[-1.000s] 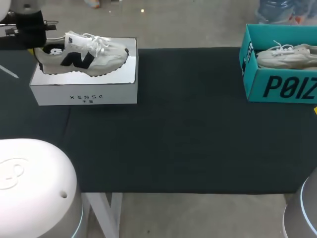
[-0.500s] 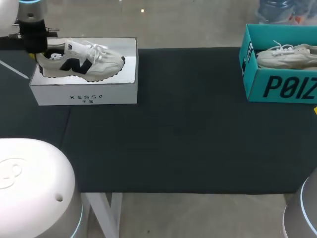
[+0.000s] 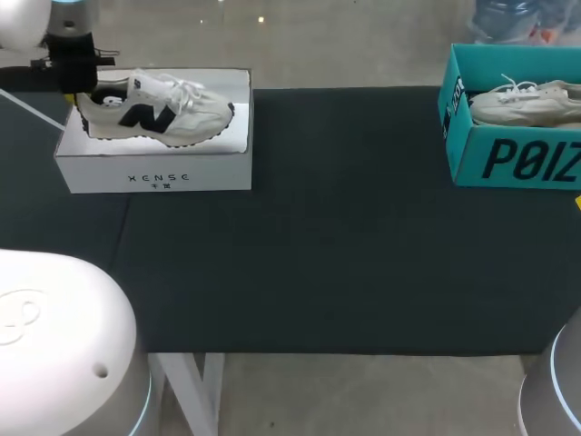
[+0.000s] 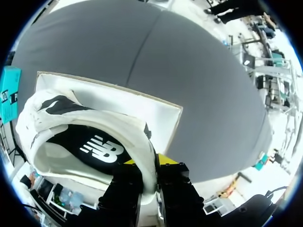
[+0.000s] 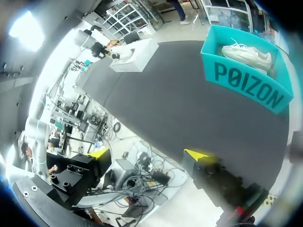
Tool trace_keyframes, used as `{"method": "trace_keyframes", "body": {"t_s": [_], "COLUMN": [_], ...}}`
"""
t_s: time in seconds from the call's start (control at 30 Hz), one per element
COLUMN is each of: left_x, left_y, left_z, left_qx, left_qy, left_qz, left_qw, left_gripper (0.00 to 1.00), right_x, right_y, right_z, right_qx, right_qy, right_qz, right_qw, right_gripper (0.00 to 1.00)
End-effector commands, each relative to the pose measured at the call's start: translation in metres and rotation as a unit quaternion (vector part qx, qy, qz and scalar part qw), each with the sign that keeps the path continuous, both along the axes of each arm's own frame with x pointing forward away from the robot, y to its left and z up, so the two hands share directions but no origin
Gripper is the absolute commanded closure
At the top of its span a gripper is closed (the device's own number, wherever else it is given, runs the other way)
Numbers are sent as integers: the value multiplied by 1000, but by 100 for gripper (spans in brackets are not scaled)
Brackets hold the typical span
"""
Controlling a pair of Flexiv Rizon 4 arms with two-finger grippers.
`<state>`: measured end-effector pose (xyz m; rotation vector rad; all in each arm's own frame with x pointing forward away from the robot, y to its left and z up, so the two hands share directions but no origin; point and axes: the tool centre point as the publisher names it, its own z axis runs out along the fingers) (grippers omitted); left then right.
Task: Take the shoe out of the shoebox, open the shoe tongue, remove and reinsert the insole, then place the shoe into the shoebox
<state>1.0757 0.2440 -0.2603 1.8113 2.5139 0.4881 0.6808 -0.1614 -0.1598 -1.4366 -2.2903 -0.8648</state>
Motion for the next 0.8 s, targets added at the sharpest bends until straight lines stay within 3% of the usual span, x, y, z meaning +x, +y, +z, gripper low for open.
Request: {"method": "trace_keyframes", "body": {"t_s": [0.03, 0.8], "left_x": [9, 11], "left_y": [-2, -6], "left_z": [-10, -77], "left_qx": [-2, 1], "left_qy": [7, 40], "left_qz": [0, -2], "left_qw": [1000, 999], "left_gripper": [100, 100], "right_x": [0, 0], "right_y": [0, 0], "right_z": [0, 0], "right_qx": [-1, -1], "right_qy": [1, 1], "right_qz": [0, 0], "right_qw": [1000, 1000], "right_gripper": [0, 0]}}
